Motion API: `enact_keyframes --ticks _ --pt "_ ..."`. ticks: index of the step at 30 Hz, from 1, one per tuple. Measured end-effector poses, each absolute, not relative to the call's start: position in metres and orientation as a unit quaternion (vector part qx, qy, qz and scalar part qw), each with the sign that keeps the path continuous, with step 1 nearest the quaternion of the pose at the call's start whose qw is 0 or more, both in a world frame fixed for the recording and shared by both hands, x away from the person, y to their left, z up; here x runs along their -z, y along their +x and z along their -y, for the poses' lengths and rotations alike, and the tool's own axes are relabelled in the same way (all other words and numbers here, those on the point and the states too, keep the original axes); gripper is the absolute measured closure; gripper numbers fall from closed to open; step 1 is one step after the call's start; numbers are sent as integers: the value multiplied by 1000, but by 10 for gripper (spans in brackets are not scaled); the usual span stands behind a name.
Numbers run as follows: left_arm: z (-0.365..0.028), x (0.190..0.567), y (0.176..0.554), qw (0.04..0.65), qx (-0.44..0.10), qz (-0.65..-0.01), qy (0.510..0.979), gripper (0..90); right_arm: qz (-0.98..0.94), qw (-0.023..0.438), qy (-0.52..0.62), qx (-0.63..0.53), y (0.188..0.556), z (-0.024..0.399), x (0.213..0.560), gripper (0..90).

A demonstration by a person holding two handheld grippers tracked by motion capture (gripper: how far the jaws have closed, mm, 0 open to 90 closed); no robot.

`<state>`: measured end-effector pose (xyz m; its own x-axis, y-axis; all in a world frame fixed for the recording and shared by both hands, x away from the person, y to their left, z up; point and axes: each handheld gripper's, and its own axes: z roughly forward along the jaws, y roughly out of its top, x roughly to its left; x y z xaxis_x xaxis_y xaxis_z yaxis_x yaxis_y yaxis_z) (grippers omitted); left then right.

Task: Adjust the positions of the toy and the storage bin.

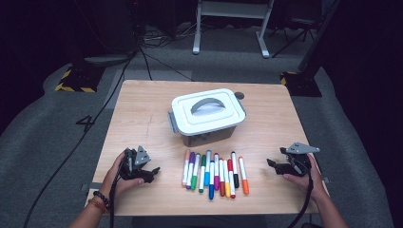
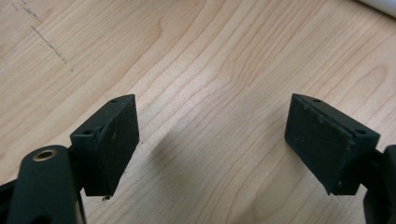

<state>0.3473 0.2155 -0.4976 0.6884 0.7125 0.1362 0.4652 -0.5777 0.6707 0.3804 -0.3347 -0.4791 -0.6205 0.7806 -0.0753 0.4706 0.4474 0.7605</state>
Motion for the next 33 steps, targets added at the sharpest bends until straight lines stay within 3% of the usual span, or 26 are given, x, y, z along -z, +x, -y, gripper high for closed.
enact_keyframes --ticks 18,25,33 --pt "-226 505 355 345 -143 -377 848 159 -815 263 312 -411 402 316 412 328" --pt "-225 504 355 343 -143 -378 848 154 -812 283 274 -430 420 283 375 339" --pt "-225 504 355 343 -143 -378 848 154 -817 276 257 -436 438 252 362 337"
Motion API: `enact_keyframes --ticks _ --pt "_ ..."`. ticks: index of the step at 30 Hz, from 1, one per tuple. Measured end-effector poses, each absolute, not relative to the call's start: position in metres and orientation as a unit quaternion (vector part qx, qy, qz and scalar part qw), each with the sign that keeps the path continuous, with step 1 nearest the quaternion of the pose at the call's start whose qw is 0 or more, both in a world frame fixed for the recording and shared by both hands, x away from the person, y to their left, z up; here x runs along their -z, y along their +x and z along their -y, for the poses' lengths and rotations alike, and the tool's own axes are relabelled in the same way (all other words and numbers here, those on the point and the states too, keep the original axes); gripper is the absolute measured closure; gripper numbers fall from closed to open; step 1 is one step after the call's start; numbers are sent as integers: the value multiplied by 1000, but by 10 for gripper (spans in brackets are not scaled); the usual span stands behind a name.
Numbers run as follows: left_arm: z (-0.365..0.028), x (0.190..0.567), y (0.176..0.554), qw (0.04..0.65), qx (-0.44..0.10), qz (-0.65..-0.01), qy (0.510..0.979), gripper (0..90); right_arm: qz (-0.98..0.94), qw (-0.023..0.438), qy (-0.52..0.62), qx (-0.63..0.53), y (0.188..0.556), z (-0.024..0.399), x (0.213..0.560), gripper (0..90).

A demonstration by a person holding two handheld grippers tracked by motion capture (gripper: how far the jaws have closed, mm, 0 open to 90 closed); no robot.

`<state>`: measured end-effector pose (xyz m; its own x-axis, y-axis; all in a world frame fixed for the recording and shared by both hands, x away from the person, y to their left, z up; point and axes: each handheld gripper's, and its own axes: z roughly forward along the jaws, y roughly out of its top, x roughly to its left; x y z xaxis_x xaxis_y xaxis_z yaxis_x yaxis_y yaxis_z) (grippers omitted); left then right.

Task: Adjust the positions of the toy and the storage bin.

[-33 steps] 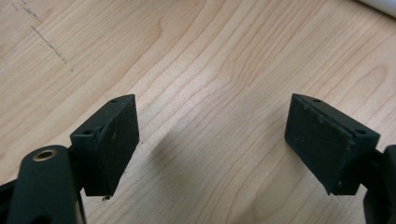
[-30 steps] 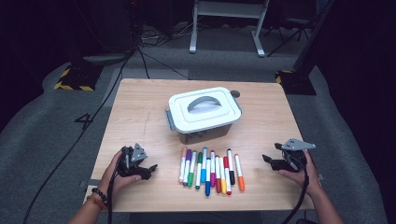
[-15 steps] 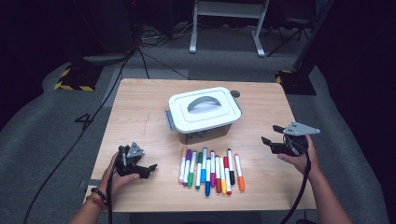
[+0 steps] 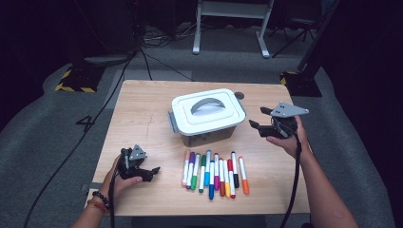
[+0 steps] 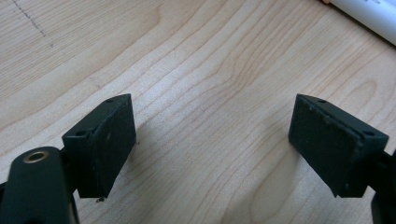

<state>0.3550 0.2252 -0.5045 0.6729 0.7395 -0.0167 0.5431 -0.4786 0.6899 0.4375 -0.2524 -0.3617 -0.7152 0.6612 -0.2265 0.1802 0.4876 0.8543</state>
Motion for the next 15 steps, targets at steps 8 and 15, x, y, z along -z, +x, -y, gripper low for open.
enact_keyframes --ticks 8,15 --pt "-225 504 355 343 -143 -378 848 154 -821 272 244 -439 455 223 352 333" --pt "-225 504 355 343 -143 -378 848 153 -823 270 236 -441 467 202 349 334"
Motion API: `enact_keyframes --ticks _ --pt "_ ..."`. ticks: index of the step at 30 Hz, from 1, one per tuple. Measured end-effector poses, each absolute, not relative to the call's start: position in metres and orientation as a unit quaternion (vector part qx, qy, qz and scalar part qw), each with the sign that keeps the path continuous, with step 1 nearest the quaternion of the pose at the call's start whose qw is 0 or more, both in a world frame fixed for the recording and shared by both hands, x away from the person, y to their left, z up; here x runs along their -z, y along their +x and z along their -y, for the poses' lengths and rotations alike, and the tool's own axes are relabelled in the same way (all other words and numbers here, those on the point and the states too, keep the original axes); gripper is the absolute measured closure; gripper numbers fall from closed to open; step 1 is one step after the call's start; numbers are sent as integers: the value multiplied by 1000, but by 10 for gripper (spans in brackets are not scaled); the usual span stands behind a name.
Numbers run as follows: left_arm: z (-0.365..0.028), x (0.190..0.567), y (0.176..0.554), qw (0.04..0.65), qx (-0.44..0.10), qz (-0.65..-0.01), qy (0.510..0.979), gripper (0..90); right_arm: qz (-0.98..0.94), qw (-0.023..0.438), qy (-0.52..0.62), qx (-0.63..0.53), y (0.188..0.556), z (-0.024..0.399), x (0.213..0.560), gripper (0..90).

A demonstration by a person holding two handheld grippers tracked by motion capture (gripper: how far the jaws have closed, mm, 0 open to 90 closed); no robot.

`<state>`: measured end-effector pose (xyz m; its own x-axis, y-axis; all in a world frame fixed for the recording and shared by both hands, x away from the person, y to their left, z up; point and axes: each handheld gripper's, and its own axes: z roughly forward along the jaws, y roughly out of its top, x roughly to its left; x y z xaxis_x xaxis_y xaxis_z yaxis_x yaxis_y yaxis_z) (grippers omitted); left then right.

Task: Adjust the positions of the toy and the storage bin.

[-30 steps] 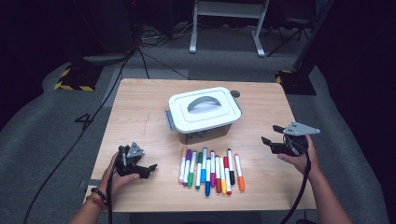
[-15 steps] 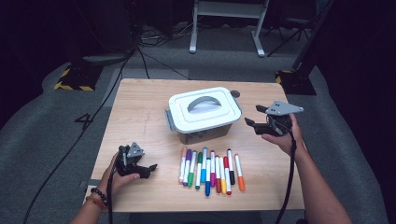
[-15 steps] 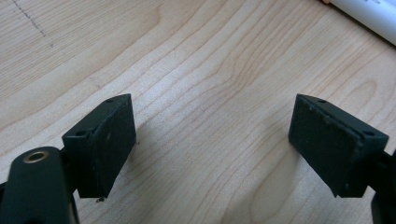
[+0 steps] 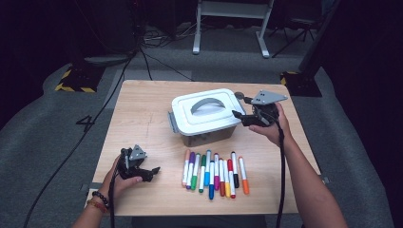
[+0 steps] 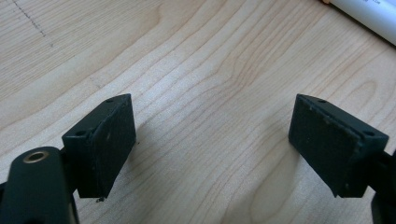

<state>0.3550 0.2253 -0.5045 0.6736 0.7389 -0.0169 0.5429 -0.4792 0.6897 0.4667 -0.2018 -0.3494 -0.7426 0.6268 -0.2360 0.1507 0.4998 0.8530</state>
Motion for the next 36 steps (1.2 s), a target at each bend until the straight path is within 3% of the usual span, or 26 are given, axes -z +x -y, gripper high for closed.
enact_keyframes --ticks 10,27,35,36 --pt "-225 504 355 343 -143 -378 848 153 -838 261 231 -420 486 163 362 330" --pt "-226 505 354 345 -142 -376 848 153 -843 261 249 -398 511 133 374 325" --pt "-227 504 354 344 -142 -371 851 153 -842 273 249 -392 516 120 374 365" --pt "-227 505 353 345 -141 -371 851 153 -841 272 251 -394 517 120 373 405"
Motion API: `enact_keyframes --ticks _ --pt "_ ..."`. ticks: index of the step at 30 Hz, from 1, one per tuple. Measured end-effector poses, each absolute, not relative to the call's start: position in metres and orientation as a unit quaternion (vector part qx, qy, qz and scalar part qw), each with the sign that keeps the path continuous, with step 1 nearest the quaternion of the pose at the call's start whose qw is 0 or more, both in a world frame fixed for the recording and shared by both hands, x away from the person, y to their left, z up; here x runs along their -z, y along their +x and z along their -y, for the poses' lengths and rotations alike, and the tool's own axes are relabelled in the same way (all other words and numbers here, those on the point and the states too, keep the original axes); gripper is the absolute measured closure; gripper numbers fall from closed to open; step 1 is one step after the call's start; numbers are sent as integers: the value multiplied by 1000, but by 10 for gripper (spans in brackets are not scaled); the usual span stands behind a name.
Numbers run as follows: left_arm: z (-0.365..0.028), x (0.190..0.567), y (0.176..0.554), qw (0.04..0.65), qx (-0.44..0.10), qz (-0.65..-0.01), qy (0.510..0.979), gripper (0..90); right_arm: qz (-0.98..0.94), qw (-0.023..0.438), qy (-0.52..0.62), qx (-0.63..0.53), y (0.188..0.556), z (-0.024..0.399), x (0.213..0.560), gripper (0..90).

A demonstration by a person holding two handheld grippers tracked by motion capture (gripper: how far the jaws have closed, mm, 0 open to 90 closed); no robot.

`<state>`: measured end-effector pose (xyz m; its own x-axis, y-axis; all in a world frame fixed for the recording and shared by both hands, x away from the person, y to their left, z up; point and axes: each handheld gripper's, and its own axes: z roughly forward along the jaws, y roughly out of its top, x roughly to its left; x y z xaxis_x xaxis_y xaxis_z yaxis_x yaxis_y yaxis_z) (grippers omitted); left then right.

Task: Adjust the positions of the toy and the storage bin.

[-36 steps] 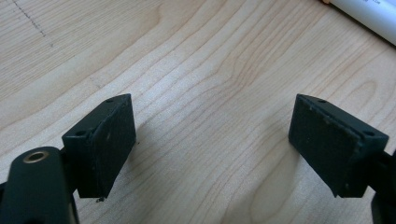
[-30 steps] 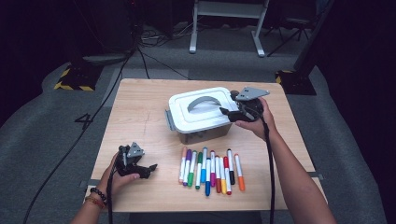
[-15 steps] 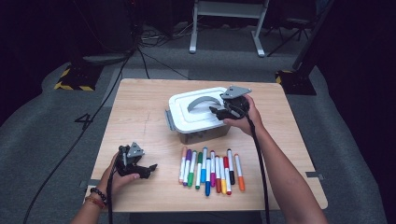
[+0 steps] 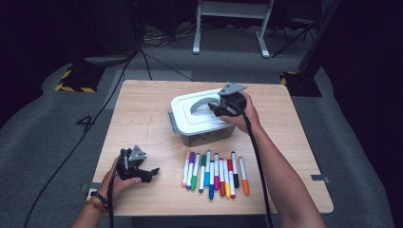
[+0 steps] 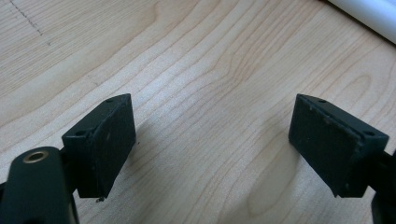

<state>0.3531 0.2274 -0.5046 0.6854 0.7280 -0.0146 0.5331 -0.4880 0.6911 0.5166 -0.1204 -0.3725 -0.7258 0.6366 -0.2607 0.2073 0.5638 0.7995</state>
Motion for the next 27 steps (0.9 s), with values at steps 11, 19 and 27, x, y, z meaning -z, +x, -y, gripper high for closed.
enact_keyframes --ticks 11,19,27 --pt "-228 505 353 345 -141 -370 851 153 -845 315 222 -371 510 112 371 654" --pt "-228 505 353 344 -141 -370 851 153 -856 339 194 -340 508 108 369 699" --pt "-227 505 353 345 -141 -371 851 153 -863 308 211 -341 519 111 375 644"
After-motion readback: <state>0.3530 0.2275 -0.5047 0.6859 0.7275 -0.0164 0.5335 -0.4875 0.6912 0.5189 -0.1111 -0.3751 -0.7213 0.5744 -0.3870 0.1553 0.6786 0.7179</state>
